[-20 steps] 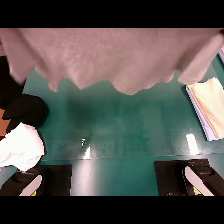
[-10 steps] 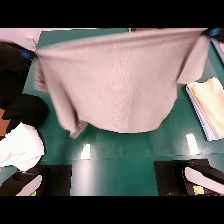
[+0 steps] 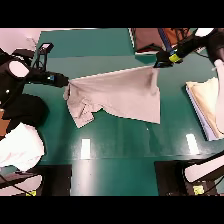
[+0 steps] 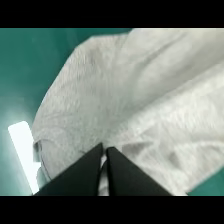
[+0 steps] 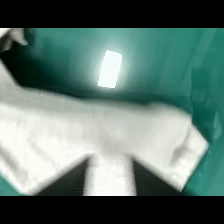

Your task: Fold the shirts.

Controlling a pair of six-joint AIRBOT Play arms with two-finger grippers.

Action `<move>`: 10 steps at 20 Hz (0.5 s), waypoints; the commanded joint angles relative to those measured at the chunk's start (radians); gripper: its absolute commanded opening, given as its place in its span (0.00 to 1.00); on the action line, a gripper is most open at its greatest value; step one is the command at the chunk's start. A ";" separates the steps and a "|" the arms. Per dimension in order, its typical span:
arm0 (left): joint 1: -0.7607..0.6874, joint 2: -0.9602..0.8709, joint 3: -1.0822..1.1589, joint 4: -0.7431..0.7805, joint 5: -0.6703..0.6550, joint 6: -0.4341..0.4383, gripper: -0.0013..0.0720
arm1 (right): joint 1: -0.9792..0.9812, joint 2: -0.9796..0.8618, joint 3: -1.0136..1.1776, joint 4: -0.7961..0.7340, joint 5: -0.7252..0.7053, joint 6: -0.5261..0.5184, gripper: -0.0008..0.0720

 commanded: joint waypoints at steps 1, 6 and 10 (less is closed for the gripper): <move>0.025 -0.039 0.043 -0.004 0.109 -0.013 0.63 | -0.014 -0.038 0.002 0.059 -0.113 0.000 0.55; 0.187 -0.019 0.161 -0.009 -0.198 -0.098 0.62 | -0.121 0.053 -0.047 0.096 0.052 -0.052 0.55; 0.258 -0.003 0.072 -0.009 -0.353 -0.105 0.62 | -0.217 0.214 -0.417 0.095 0.042 -0.064 0.55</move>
